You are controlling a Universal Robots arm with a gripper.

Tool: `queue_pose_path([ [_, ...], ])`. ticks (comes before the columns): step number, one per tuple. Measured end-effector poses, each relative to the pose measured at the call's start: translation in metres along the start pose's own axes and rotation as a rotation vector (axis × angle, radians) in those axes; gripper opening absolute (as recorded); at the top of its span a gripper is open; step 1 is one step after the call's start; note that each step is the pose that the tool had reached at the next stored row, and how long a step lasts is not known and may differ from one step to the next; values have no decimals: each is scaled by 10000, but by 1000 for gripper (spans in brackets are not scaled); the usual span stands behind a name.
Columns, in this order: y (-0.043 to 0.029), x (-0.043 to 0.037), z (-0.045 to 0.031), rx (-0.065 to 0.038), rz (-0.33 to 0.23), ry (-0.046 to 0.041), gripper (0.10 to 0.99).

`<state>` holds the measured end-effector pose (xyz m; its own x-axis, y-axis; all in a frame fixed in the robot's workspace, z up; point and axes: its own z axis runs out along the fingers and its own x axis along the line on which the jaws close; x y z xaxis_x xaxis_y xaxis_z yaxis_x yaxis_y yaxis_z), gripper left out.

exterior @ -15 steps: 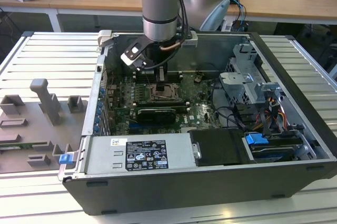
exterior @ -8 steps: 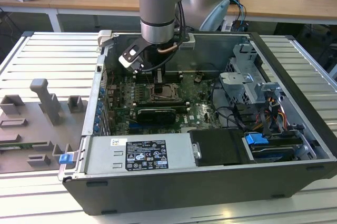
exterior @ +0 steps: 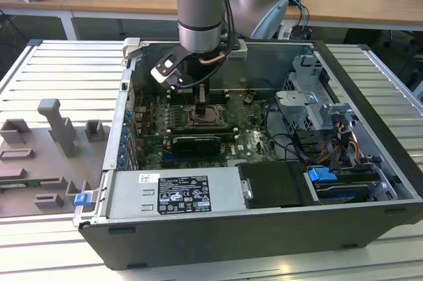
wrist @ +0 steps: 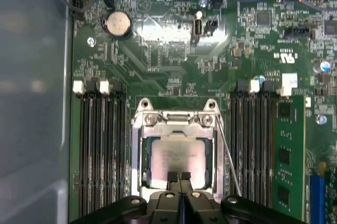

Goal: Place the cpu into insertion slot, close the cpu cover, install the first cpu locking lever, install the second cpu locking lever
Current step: 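Close the cpu cover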

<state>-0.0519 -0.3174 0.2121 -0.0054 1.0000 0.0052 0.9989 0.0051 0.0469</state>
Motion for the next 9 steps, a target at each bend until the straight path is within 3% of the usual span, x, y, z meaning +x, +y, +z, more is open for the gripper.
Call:
queue_pose_path([
  [4,94,-1,5,5,-1,1,106],
  [9,115,-1,5,6,-1,0,106],
])
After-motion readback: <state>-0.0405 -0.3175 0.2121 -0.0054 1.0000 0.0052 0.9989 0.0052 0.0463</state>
